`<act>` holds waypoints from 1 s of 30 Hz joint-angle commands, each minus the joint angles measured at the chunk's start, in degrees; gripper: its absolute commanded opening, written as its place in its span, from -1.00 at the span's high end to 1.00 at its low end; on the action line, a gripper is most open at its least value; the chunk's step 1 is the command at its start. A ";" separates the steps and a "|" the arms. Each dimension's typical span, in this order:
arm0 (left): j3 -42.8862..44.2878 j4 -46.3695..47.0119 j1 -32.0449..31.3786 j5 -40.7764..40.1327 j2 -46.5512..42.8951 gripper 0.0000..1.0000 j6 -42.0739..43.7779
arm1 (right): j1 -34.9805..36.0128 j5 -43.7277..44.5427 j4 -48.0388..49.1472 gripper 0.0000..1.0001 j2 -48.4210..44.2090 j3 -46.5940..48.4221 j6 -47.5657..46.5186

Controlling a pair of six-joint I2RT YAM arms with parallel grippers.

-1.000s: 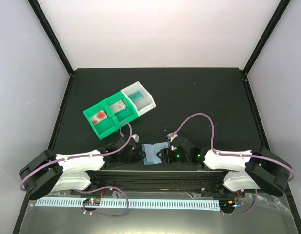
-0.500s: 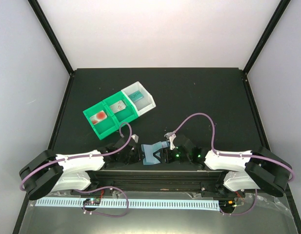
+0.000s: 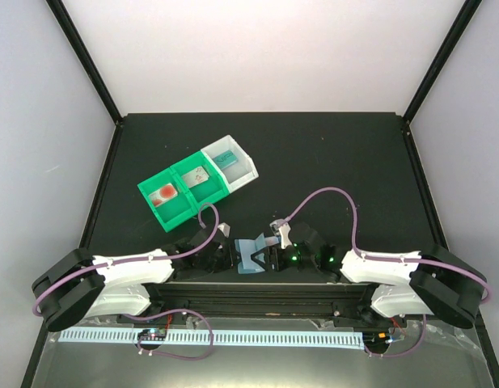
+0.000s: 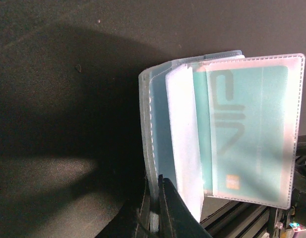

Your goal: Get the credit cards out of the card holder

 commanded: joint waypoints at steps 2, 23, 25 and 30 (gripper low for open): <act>-0.13 -0.52 -0.48 -0.60 -1.04 0.88 -0.48 | 0.05 1.54 -0.63 -0.31 -2.60 -0.72 -0.56; -0.92 -7.76 -0.57 -3.37 -8.49 0.20 -1.75 | 0.07 6.94 -2.36 0.63 -4.14 -2.20 -0.65; -0.85 -9.93 -0.56 -4.55 -11.07 0.12 -1.78 | 0.07 7.82 -2.96 0.71 -4.21 -2.23 -0.82; -1.17 -10.53 -0.48 -5.79 -17.04 -0.01 0.02 | 0.05 9.51 -3.37 0.80 -3.21 -2.50 -0.72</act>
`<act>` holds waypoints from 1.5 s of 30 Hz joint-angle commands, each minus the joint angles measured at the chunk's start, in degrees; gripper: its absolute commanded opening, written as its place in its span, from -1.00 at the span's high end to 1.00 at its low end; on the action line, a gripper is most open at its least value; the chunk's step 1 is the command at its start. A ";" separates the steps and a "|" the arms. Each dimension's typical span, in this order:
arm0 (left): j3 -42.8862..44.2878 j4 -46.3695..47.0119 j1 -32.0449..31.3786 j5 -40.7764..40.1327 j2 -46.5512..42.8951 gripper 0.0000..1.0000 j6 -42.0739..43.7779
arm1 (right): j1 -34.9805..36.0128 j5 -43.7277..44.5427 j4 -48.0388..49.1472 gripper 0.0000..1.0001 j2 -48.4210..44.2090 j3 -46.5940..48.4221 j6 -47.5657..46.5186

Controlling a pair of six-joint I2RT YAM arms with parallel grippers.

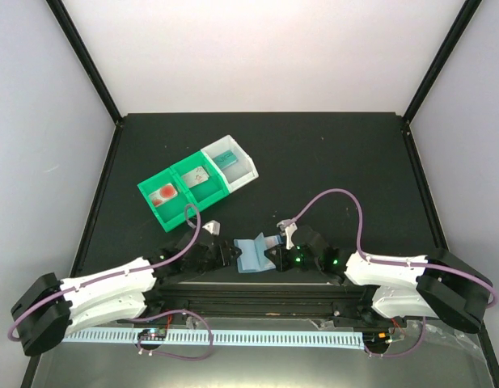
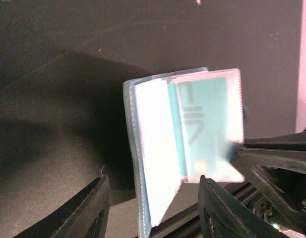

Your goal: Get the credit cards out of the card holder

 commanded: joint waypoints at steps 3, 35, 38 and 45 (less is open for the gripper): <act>0.06 2.28 -0.22 -0.07 -4.92 -0.05 4.17 | 0.02 3.38 0.56 0.80 -0.20 -1.59 0.12; -3.89 14.12 -0.31 0.71 13.41 0.59 7.90 | 0.07 3.81 -3.50 0.24 -2.36 2.12 -0.60; -3.98 14.46 -0.31 0.83 13.53 0.59 7.86 | 0.07 2.61 -1.97 0.35 -2.25 1.56 -0.55; -3.61 14.60 -0.31 1.18 14.17 0.59 7.77 | 0.07 -6.41 9.06 0.43 2.34 0.12 -1.52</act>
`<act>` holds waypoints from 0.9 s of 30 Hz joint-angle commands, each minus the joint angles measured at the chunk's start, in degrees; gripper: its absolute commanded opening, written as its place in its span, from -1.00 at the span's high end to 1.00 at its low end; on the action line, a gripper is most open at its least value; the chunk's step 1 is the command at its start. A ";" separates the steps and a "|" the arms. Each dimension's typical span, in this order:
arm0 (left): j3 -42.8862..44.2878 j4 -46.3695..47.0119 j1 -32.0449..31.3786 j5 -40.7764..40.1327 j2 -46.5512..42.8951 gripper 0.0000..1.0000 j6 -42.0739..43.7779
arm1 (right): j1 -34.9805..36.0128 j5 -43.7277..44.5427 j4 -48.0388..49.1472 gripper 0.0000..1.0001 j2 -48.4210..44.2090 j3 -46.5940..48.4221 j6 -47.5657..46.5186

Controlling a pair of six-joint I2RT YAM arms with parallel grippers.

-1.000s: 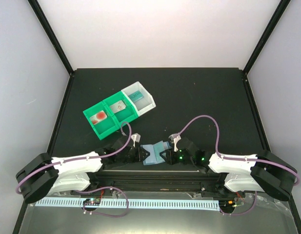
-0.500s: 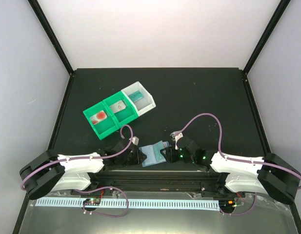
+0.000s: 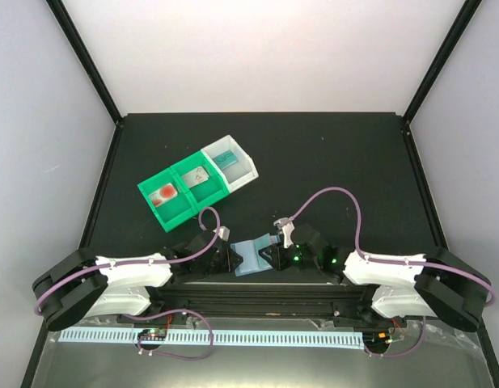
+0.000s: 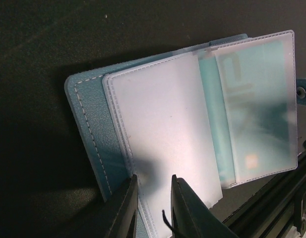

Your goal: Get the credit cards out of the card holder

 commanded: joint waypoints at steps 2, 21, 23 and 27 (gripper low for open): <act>-0.11 0.21 -0.31 -0.80 1.15 0.59 0.51 | 0.06 -7.87 10.04 0.43 3.80 -0.49 0.04; -0.09 0.01 -0.31 -1.11 2.00 0.59 -1.07 | -0.28 5.15 -3.38 0.07 -0.31 0.21 0.66; -0.01 -0.24 -0.31 -1.42 1.73 0.59 -1.17 | -0.27 2.92 -1.27 0.07 0.41 0.17 0.39; -0.02 -0.45 -0.31 -1.51 1.32 0.59 -1.32 | -0.28 -2.89 3.01 0.12 0.73 0.34 -0.74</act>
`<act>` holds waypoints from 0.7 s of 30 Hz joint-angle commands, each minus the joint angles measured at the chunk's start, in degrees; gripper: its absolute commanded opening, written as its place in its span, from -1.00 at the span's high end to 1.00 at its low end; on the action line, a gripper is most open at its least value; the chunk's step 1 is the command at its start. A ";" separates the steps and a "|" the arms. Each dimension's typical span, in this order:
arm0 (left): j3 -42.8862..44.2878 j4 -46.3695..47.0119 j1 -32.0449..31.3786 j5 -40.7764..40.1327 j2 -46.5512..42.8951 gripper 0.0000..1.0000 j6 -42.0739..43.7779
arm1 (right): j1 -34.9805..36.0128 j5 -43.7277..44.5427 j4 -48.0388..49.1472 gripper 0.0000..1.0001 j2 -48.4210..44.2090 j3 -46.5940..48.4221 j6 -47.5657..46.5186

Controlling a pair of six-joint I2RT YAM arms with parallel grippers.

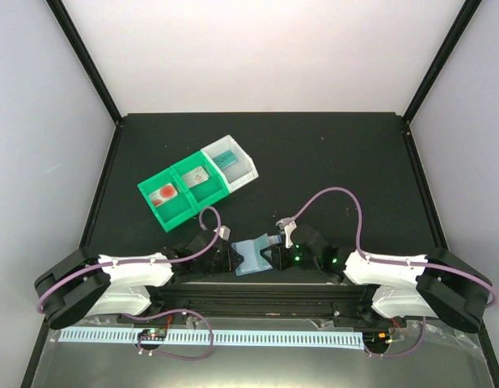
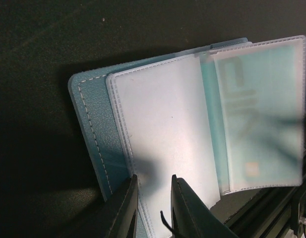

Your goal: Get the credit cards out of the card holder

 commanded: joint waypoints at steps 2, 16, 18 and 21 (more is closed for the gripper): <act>0.00 -2.11 -0.31 -1.55 0.05 0.60 -0.59 | -0.17 -8.68 8.13 0.12 0.52 0.40 -0.88; 0.03 -4.40 -0.31 -2.76 -3.07 0.59 -1.86 | 0.01 -16.75 14.90 0.01 8.91 3.36 1.66; -0.38 -5.47 -0.31 -3.36 -5.33 0.58 -2.48 | 0.05 -17.25 14.77 0.01 9.54 3.77 1.67; -0.07 -9.36 -0.33 -5.13 -10.14 0.56 -2.93 | 0.00 -16.76 13.48 0.01 9.95 4.26 1.24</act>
